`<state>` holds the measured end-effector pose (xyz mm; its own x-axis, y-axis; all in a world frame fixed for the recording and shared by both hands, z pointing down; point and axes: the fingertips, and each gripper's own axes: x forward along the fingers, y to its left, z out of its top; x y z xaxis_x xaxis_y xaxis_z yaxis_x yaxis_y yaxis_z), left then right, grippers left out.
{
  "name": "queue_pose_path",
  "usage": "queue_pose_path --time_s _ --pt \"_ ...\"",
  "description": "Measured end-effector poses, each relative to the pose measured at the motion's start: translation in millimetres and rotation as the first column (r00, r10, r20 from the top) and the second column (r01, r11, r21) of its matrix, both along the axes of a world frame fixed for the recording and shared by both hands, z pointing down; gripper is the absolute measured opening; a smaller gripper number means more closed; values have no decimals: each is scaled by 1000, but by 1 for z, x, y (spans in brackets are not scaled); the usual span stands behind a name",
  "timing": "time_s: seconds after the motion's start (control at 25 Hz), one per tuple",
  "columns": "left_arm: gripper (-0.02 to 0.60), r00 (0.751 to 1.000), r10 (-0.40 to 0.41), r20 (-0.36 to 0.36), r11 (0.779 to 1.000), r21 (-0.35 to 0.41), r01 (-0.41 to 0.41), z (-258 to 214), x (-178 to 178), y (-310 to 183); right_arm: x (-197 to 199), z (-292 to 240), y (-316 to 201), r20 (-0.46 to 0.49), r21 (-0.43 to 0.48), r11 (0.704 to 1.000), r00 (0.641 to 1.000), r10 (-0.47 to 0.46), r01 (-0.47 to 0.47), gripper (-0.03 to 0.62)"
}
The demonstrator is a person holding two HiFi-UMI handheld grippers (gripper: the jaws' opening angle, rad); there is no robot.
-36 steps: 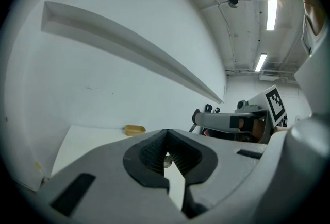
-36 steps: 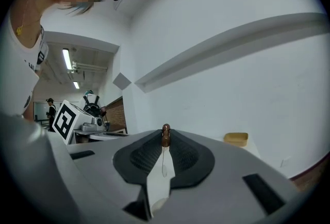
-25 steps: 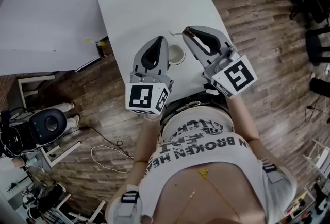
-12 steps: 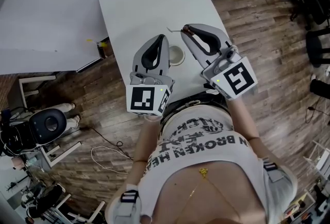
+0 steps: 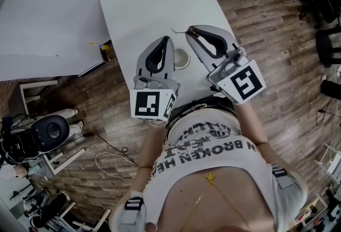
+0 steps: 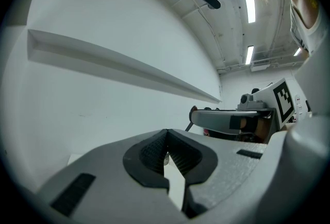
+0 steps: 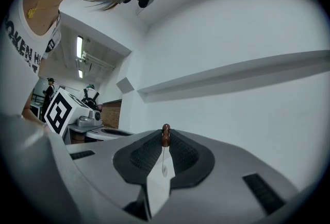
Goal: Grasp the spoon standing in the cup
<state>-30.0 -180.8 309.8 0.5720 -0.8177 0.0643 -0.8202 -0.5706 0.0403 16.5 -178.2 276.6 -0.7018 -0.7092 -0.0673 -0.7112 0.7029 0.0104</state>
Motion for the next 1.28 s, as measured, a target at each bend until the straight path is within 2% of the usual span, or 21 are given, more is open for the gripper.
queue_pose_path --time_s 1.28 --pt "5 1000 2 7 1000 -15 -2 10 -4 -1 2 9 1 -6 -20 1000 1000 -12 11 41"
